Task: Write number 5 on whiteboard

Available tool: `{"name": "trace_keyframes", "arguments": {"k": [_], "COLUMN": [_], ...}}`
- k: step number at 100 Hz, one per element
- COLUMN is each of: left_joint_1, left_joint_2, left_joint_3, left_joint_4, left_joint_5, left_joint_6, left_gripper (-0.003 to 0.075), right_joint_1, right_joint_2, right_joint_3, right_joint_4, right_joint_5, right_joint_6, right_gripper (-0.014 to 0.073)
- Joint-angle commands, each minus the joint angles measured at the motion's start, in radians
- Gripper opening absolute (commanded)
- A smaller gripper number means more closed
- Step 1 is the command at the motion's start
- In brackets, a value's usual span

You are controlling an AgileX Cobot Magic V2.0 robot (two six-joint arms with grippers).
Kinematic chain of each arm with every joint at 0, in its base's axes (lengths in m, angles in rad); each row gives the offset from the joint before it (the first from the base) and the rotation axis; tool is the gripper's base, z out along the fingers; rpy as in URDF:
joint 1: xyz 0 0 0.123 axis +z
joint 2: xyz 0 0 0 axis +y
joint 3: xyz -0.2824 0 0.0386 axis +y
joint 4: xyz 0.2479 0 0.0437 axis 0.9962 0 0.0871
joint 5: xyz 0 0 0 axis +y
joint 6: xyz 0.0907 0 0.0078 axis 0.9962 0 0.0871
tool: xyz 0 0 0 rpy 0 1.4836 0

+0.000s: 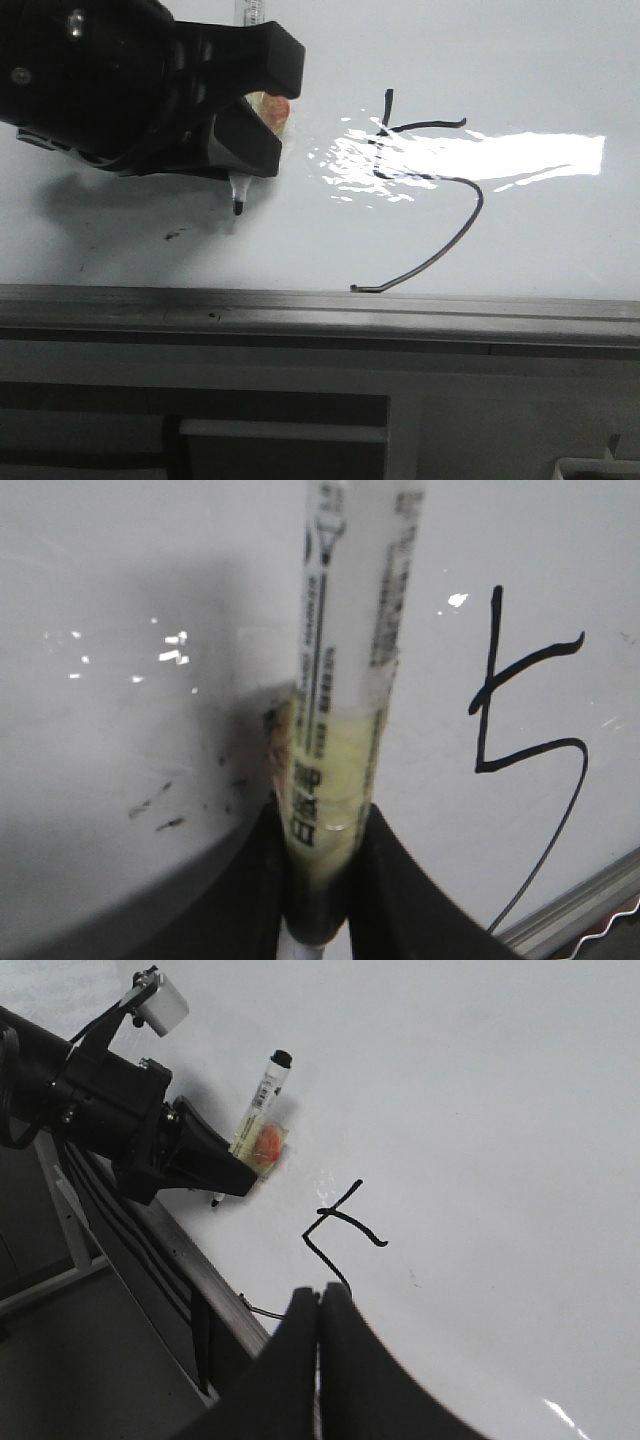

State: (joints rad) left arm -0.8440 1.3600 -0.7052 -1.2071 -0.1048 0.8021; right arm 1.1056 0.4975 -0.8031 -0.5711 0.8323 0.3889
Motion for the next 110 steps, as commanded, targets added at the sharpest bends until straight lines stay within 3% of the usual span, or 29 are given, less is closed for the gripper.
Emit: {"name": "trace_keyframes", "arguments": {"k": [1, 13, 37, 67, 84, 91, 102, 110], "left_joint_1": [0.005, 0.005, 0.005, 0.005, 0.005, 0.005, -0.005, -0.012], "left_joint_2": [0.012, 0.012, 0.012, 0.012, -0.001, -0.033, -0.132, -0.250], "left_joint_3": [-0.011, -0.011, -0.011, -0.011, -0.024, -0.031, -0.024, 0.011], "left_joint_4": [-0.047, -0.067, -0.124, -0.137, -0.137, -0.129, -0.070, 0.003], "left_joint_5": [-0.089, -0.089, -0.083, -0.090, -0.093, -0.074, -0.055, -0.057], "left_joint_6": [-0.008, -0.008, -0.008, -0.008, -0.008, 0.001, 0.005, 0.008], "left_gripper": [-0.0020, 0.0006, 0.0227, 0.0291, 0.0538, 0.0599, 0.0594, 0.0548], "right_joint_1": [-0.001, -0.001, -0.001, -0.001, -0.001, -0.001, -0.001, -0.001], "right_joint_2": [0.002, 0.002, 0.002, 0.002, 0.002, -0.002, -0.040, -0.095], "right_joint_3": [-0.024, -0.024, -0.024, -0.024, -0.024, -0.024, -0.024, -0.021], "right_joint_4": [-0.037, -0.037, -0.037, -0.037, -0.037, -0.045, -0.075, -0.101], "right_joint_5": [-0.058, -0.058, -0.058, -0.058, -0.058, -0.055, -0.009, 0.058], "right_joint_6": [0.002, 0.002, 0.002, 0.002, 0.002, 0.002, 0.002, 0.002], "right_gripper": [-0.0060, -0.0060, -0.0060, -0.0060, -0.0060, -0.0060, -0.0060, -0.0060]}}
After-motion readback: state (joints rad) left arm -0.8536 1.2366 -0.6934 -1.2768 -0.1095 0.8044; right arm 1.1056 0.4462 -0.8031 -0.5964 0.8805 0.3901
